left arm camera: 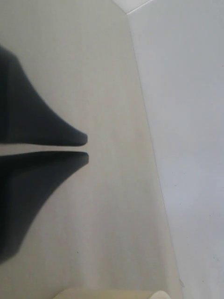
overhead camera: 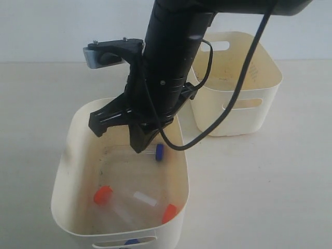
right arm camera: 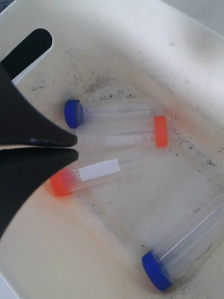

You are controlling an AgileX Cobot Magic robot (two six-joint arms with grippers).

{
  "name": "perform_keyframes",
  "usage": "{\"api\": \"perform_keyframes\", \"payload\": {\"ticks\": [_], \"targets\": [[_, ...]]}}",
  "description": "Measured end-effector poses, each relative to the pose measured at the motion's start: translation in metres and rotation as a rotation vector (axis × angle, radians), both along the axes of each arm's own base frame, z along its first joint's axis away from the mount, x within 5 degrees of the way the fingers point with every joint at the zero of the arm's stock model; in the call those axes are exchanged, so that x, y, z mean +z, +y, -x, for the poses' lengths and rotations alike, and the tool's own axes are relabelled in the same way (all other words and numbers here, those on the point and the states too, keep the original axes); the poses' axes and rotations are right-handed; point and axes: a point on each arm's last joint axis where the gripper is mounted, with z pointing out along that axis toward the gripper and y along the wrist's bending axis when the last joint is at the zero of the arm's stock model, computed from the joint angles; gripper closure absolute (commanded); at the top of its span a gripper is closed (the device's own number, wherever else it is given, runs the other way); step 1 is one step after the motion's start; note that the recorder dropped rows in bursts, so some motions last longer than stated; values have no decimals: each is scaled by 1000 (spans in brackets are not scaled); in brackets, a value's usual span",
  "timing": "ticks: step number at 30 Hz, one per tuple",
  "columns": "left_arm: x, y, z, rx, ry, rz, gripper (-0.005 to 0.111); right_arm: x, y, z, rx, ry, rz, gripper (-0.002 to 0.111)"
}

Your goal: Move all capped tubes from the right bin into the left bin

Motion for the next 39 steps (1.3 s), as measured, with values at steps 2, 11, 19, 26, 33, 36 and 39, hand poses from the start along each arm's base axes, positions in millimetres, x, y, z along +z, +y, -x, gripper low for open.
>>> {"api": "perform_keyframes", "payload": {"ticks": [2,11,19,26,33,36,39], "targets": [[0,0,0,0,0,0,102,0,0,0,0,0,0,108],[0,0,0,0,0,0,102,1,3,-6,14,-72,-36,108],[0,0,0,0,0,0,102,17,20,-31,-121,-333,-272,108],[0,0,0,0,0,0,102,32,18,-26,-99,-413,-287,108],[0,0,0,0,0,0,102,103,1,16,1,-634,-325,108],[0,0,0,0,0,0,102,121,-17,32,6,-721,-339,108],[0,0,0,0,0,0,102,123,-40,52,9,-786,-339,108]]}}
